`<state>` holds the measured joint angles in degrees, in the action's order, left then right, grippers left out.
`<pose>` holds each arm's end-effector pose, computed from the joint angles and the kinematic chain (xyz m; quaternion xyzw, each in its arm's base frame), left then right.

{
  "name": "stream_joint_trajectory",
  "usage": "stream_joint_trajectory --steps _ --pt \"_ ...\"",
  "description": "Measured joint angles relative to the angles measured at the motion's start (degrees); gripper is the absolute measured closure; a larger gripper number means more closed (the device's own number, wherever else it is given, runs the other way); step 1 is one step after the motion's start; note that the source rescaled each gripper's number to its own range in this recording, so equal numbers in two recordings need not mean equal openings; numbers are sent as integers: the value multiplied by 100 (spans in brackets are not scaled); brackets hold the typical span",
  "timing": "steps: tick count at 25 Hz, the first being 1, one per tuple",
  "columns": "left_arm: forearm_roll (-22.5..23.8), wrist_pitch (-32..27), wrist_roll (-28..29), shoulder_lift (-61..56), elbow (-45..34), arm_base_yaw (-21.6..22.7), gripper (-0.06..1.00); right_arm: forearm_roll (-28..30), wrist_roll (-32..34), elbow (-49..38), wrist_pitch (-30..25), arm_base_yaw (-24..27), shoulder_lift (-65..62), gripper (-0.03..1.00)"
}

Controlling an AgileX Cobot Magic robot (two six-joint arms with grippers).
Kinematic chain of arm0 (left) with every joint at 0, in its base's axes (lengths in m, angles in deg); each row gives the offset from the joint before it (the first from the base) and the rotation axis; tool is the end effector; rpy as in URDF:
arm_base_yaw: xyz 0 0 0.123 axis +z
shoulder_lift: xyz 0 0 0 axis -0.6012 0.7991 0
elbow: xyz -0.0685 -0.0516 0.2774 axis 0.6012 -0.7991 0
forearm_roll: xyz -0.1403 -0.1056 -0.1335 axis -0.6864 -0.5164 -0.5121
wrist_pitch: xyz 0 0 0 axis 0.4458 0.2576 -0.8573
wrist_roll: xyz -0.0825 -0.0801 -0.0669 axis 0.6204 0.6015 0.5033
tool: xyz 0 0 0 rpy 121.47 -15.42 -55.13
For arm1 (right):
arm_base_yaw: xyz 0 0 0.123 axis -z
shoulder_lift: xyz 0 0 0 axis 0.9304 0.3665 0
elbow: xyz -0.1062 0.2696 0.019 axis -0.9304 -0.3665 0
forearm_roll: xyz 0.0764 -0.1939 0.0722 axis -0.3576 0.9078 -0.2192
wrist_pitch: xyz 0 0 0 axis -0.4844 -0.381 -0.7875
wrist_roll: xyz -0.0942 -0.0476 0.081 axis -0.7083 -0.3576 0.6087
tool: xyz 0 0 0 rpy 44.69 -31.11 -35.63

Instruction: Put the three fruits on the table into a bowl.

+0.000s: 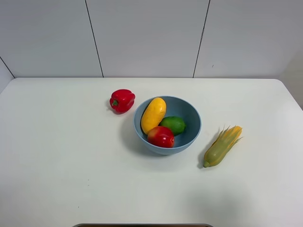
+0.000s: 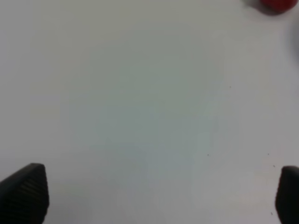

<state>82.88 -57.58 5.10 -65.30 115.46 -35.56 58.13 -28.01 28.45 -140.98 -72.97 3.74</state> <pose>-0.0015 -0.0075 0.2260 0.0337 0.8744 -0.0014 0.4840 -0.0081 -0.0095 0.2567 0.0119 0.8447 0.0097 0.5350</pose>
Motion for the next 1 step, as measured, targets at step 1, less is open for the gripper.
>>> stream_joint_trajectory --steps 1 --pt "0 0 0 0 0 0 -4 0 0 0 0 0 0 38"
